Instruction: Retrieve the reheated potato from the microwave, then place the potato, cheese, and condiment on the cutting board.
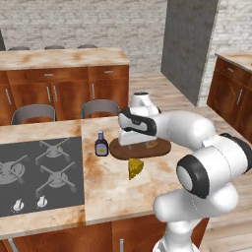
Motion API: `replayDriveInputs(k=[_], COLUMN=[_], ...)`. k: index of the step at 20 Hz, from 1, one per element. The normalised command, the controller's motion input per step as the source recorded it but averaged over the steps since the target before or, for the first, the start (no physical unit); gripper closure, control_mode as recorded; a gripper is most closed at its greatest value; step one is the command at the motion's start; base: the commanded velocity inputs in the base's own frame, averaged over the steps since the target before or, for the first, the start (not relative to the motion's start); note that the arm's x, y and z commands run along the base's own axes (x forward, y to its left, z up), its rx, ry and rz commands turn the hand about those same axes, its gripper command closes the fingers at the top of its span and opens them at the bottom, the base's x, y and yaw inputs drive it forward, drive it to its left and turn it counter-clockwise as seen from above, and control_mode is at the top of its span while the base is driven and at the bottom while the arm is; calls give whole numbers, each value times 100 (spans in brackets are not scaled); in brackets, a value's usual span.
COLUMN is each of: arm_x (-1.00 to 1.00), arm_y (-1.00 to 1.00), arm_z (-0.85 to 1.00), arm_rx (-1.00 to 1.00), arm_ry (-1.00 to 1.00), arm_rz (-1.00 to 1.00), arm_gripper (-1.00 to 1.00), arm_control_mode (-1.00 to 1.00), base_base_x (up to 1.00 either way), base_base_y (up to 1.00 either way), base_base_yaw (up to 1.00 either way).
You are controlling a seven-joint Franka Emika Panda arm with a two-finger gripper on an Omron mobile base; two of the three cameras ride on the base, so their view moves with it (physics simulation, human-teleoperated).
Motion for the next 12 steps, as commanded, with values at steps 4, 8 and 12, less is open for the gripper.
replayDriveInputs(k=[4,8,12], arm_x=[-50,-4,4], arm_y=[11,16,15], arm_z=[-12,-28,-33], arm_rx=[0,0,0], arm_ry=[0,1,2], arm_rz=[-9,-20,-21], arm_gripper=[-100,-100,-100], arm_control_mode=[-100,-100,-100], base_base_x=[0,0,0], base_base_y=[0,0,0], base_base_yaw=[0,0,0])
